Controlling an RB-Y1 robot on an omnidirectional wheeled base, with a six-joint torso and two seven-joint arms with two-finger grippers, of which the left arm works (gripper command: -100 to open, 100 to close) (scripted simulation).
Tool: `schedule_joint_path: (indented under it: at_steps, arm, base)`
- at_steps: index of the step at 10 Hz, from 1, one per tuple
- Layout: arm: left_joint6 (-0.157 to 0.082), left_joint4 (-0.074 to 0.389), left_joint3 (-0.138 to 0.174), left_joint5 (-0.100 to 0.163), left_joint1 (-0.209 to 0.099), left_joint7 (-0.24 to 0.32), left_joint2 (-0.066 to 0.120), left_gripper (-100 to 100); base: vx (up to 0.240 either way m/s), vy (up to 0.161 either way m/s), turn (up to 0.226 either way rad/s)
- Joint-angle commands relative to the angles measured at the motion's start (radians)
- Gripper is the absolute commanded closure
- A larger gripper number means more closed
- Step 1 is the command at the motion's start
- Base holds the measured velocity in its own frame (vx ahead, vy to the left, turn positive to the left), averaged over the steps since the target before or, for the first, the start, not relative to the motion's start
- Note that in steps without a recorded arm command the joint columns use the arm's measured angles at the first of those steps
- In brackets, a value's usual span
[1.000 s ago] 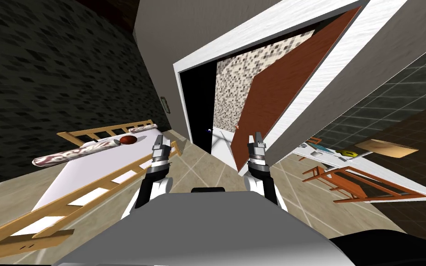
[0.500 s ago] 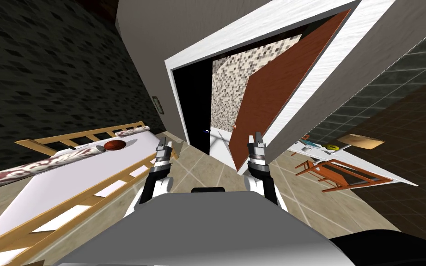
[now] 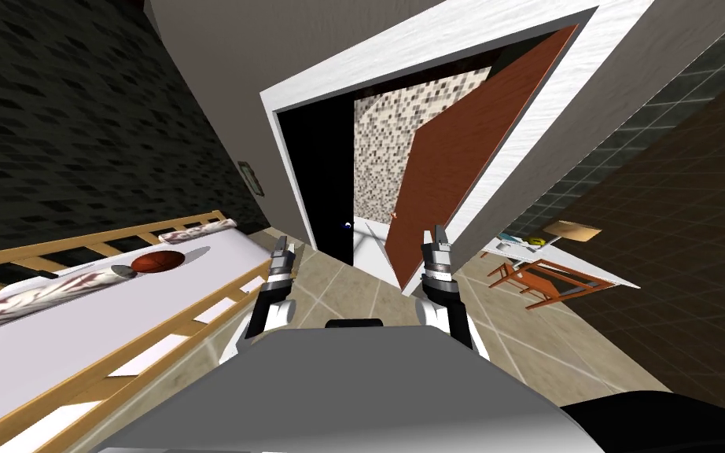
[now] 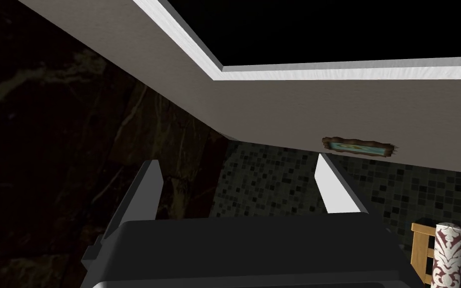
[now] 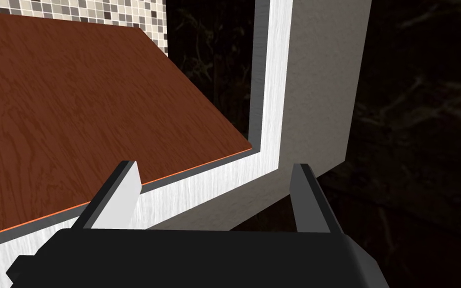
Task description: Push the door open
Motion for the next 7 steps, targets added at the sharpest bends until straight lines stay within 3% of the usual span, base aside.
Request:
schedule_joint_path:
  at_steps: [1, 7]
  arm:
    - [-0.011, 0.049, 0.010, -0.005, -0.020, 0.003, 0.006, -100]
    - [-0.052, 0.231, 0.053, -0.020, -0.099, 0.017, 0.024, -100]
  base:
    - [0.076, 0.087, -0.138]
    - [0.077, 0.085, -0.196]
